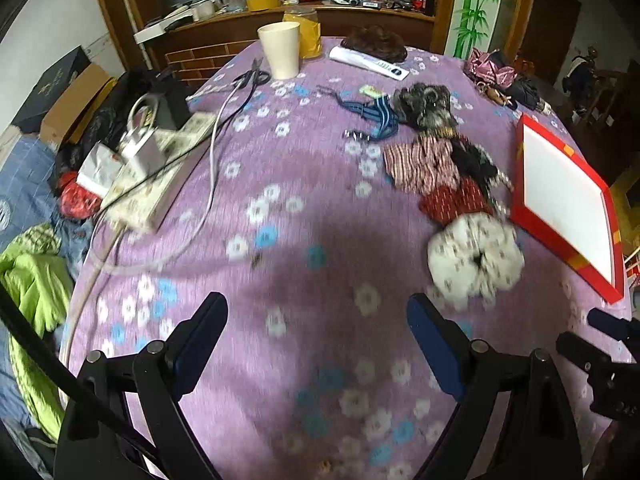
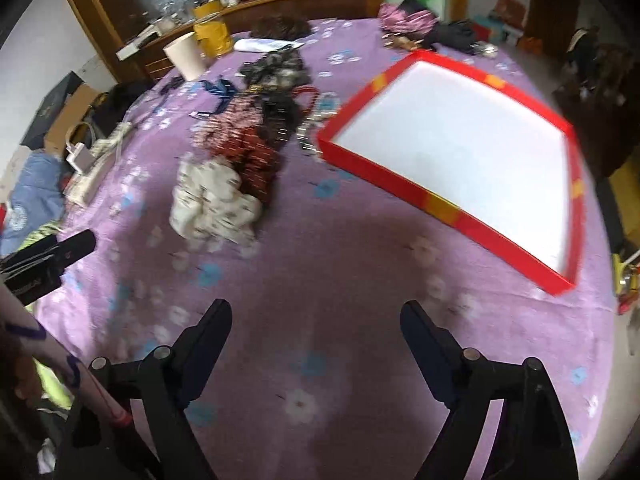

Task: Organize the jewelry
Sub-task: 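Grasp the white polka-dot scrunchie with the right gripper while the left grasps the plaid scrunchie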

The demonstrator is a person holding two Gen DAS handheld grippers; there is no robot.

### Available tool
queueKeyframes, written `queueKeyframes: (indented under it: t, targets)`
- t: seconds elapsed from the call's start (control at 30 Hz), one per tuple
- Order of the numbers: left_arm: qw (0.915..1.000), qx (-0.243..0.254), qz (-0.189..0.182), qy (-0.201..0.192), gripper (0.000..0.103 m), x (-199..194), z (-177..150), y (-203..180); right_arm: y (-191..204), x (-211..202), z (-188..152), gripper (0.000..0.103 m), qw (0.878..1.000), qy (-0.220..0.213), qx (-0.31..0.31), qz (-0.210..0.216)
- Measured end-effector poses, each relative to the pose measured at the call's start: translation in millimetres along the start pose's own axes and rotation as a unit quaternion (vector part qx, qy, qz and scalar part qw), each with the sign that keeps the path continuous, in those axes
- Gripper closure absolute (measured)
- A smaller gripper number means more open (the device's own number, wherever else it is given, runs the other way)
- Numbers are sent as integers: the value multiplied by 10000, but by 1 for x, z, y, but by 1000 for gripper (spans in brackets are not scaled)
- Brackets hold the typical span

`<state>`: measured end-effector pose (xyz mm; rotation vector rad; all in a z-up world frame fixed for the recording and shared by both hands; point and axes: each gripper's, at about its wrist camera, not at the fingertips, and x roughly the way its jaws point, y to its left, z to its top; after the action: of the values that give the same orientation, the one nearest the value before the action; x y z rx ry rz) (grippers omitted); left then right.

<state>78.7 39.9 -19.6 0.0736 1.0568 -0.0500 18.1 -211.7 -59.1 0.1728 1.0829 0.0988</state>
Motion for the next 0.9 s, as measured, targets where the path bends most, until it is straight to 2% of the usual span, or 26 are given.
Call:
queueKeyframes:
  t: [0.13,0.27,0.47,0.63,0.73,0.83,0.87,0.9]
  targets:
    - [9998,95,-166,-47,12,18,32,3,17,8,13,15,9995,-98,-81,301]
    - [9985,167,-512,41,13,44,64,-2,32,20,22,20,9987,-100,-156,480]
    - [9929,201,-1147,261,15,89,105,-21,48,42,34,30,9988,19,-202,455]
    - [9854,51,-1597,590,16,127,121,-31,52,57,39,38,9991,103,-143,375]
    - [9804,-59,-1797,810,28,143,125,-33,55,63,42,46,9992,154,-139,349]
    - [9770,-138,-1865,1027,59,155,125,-38,57,70,44,60,9991,209,-141,337]
    - [9780,-116,-1809,1029,68,156,126,-40,58,72,44,67,9991,237,-151,333]
    - [9803,-77,-1713,982,75,156,126,-41,59,73,44,69,9990,255,-159,327]
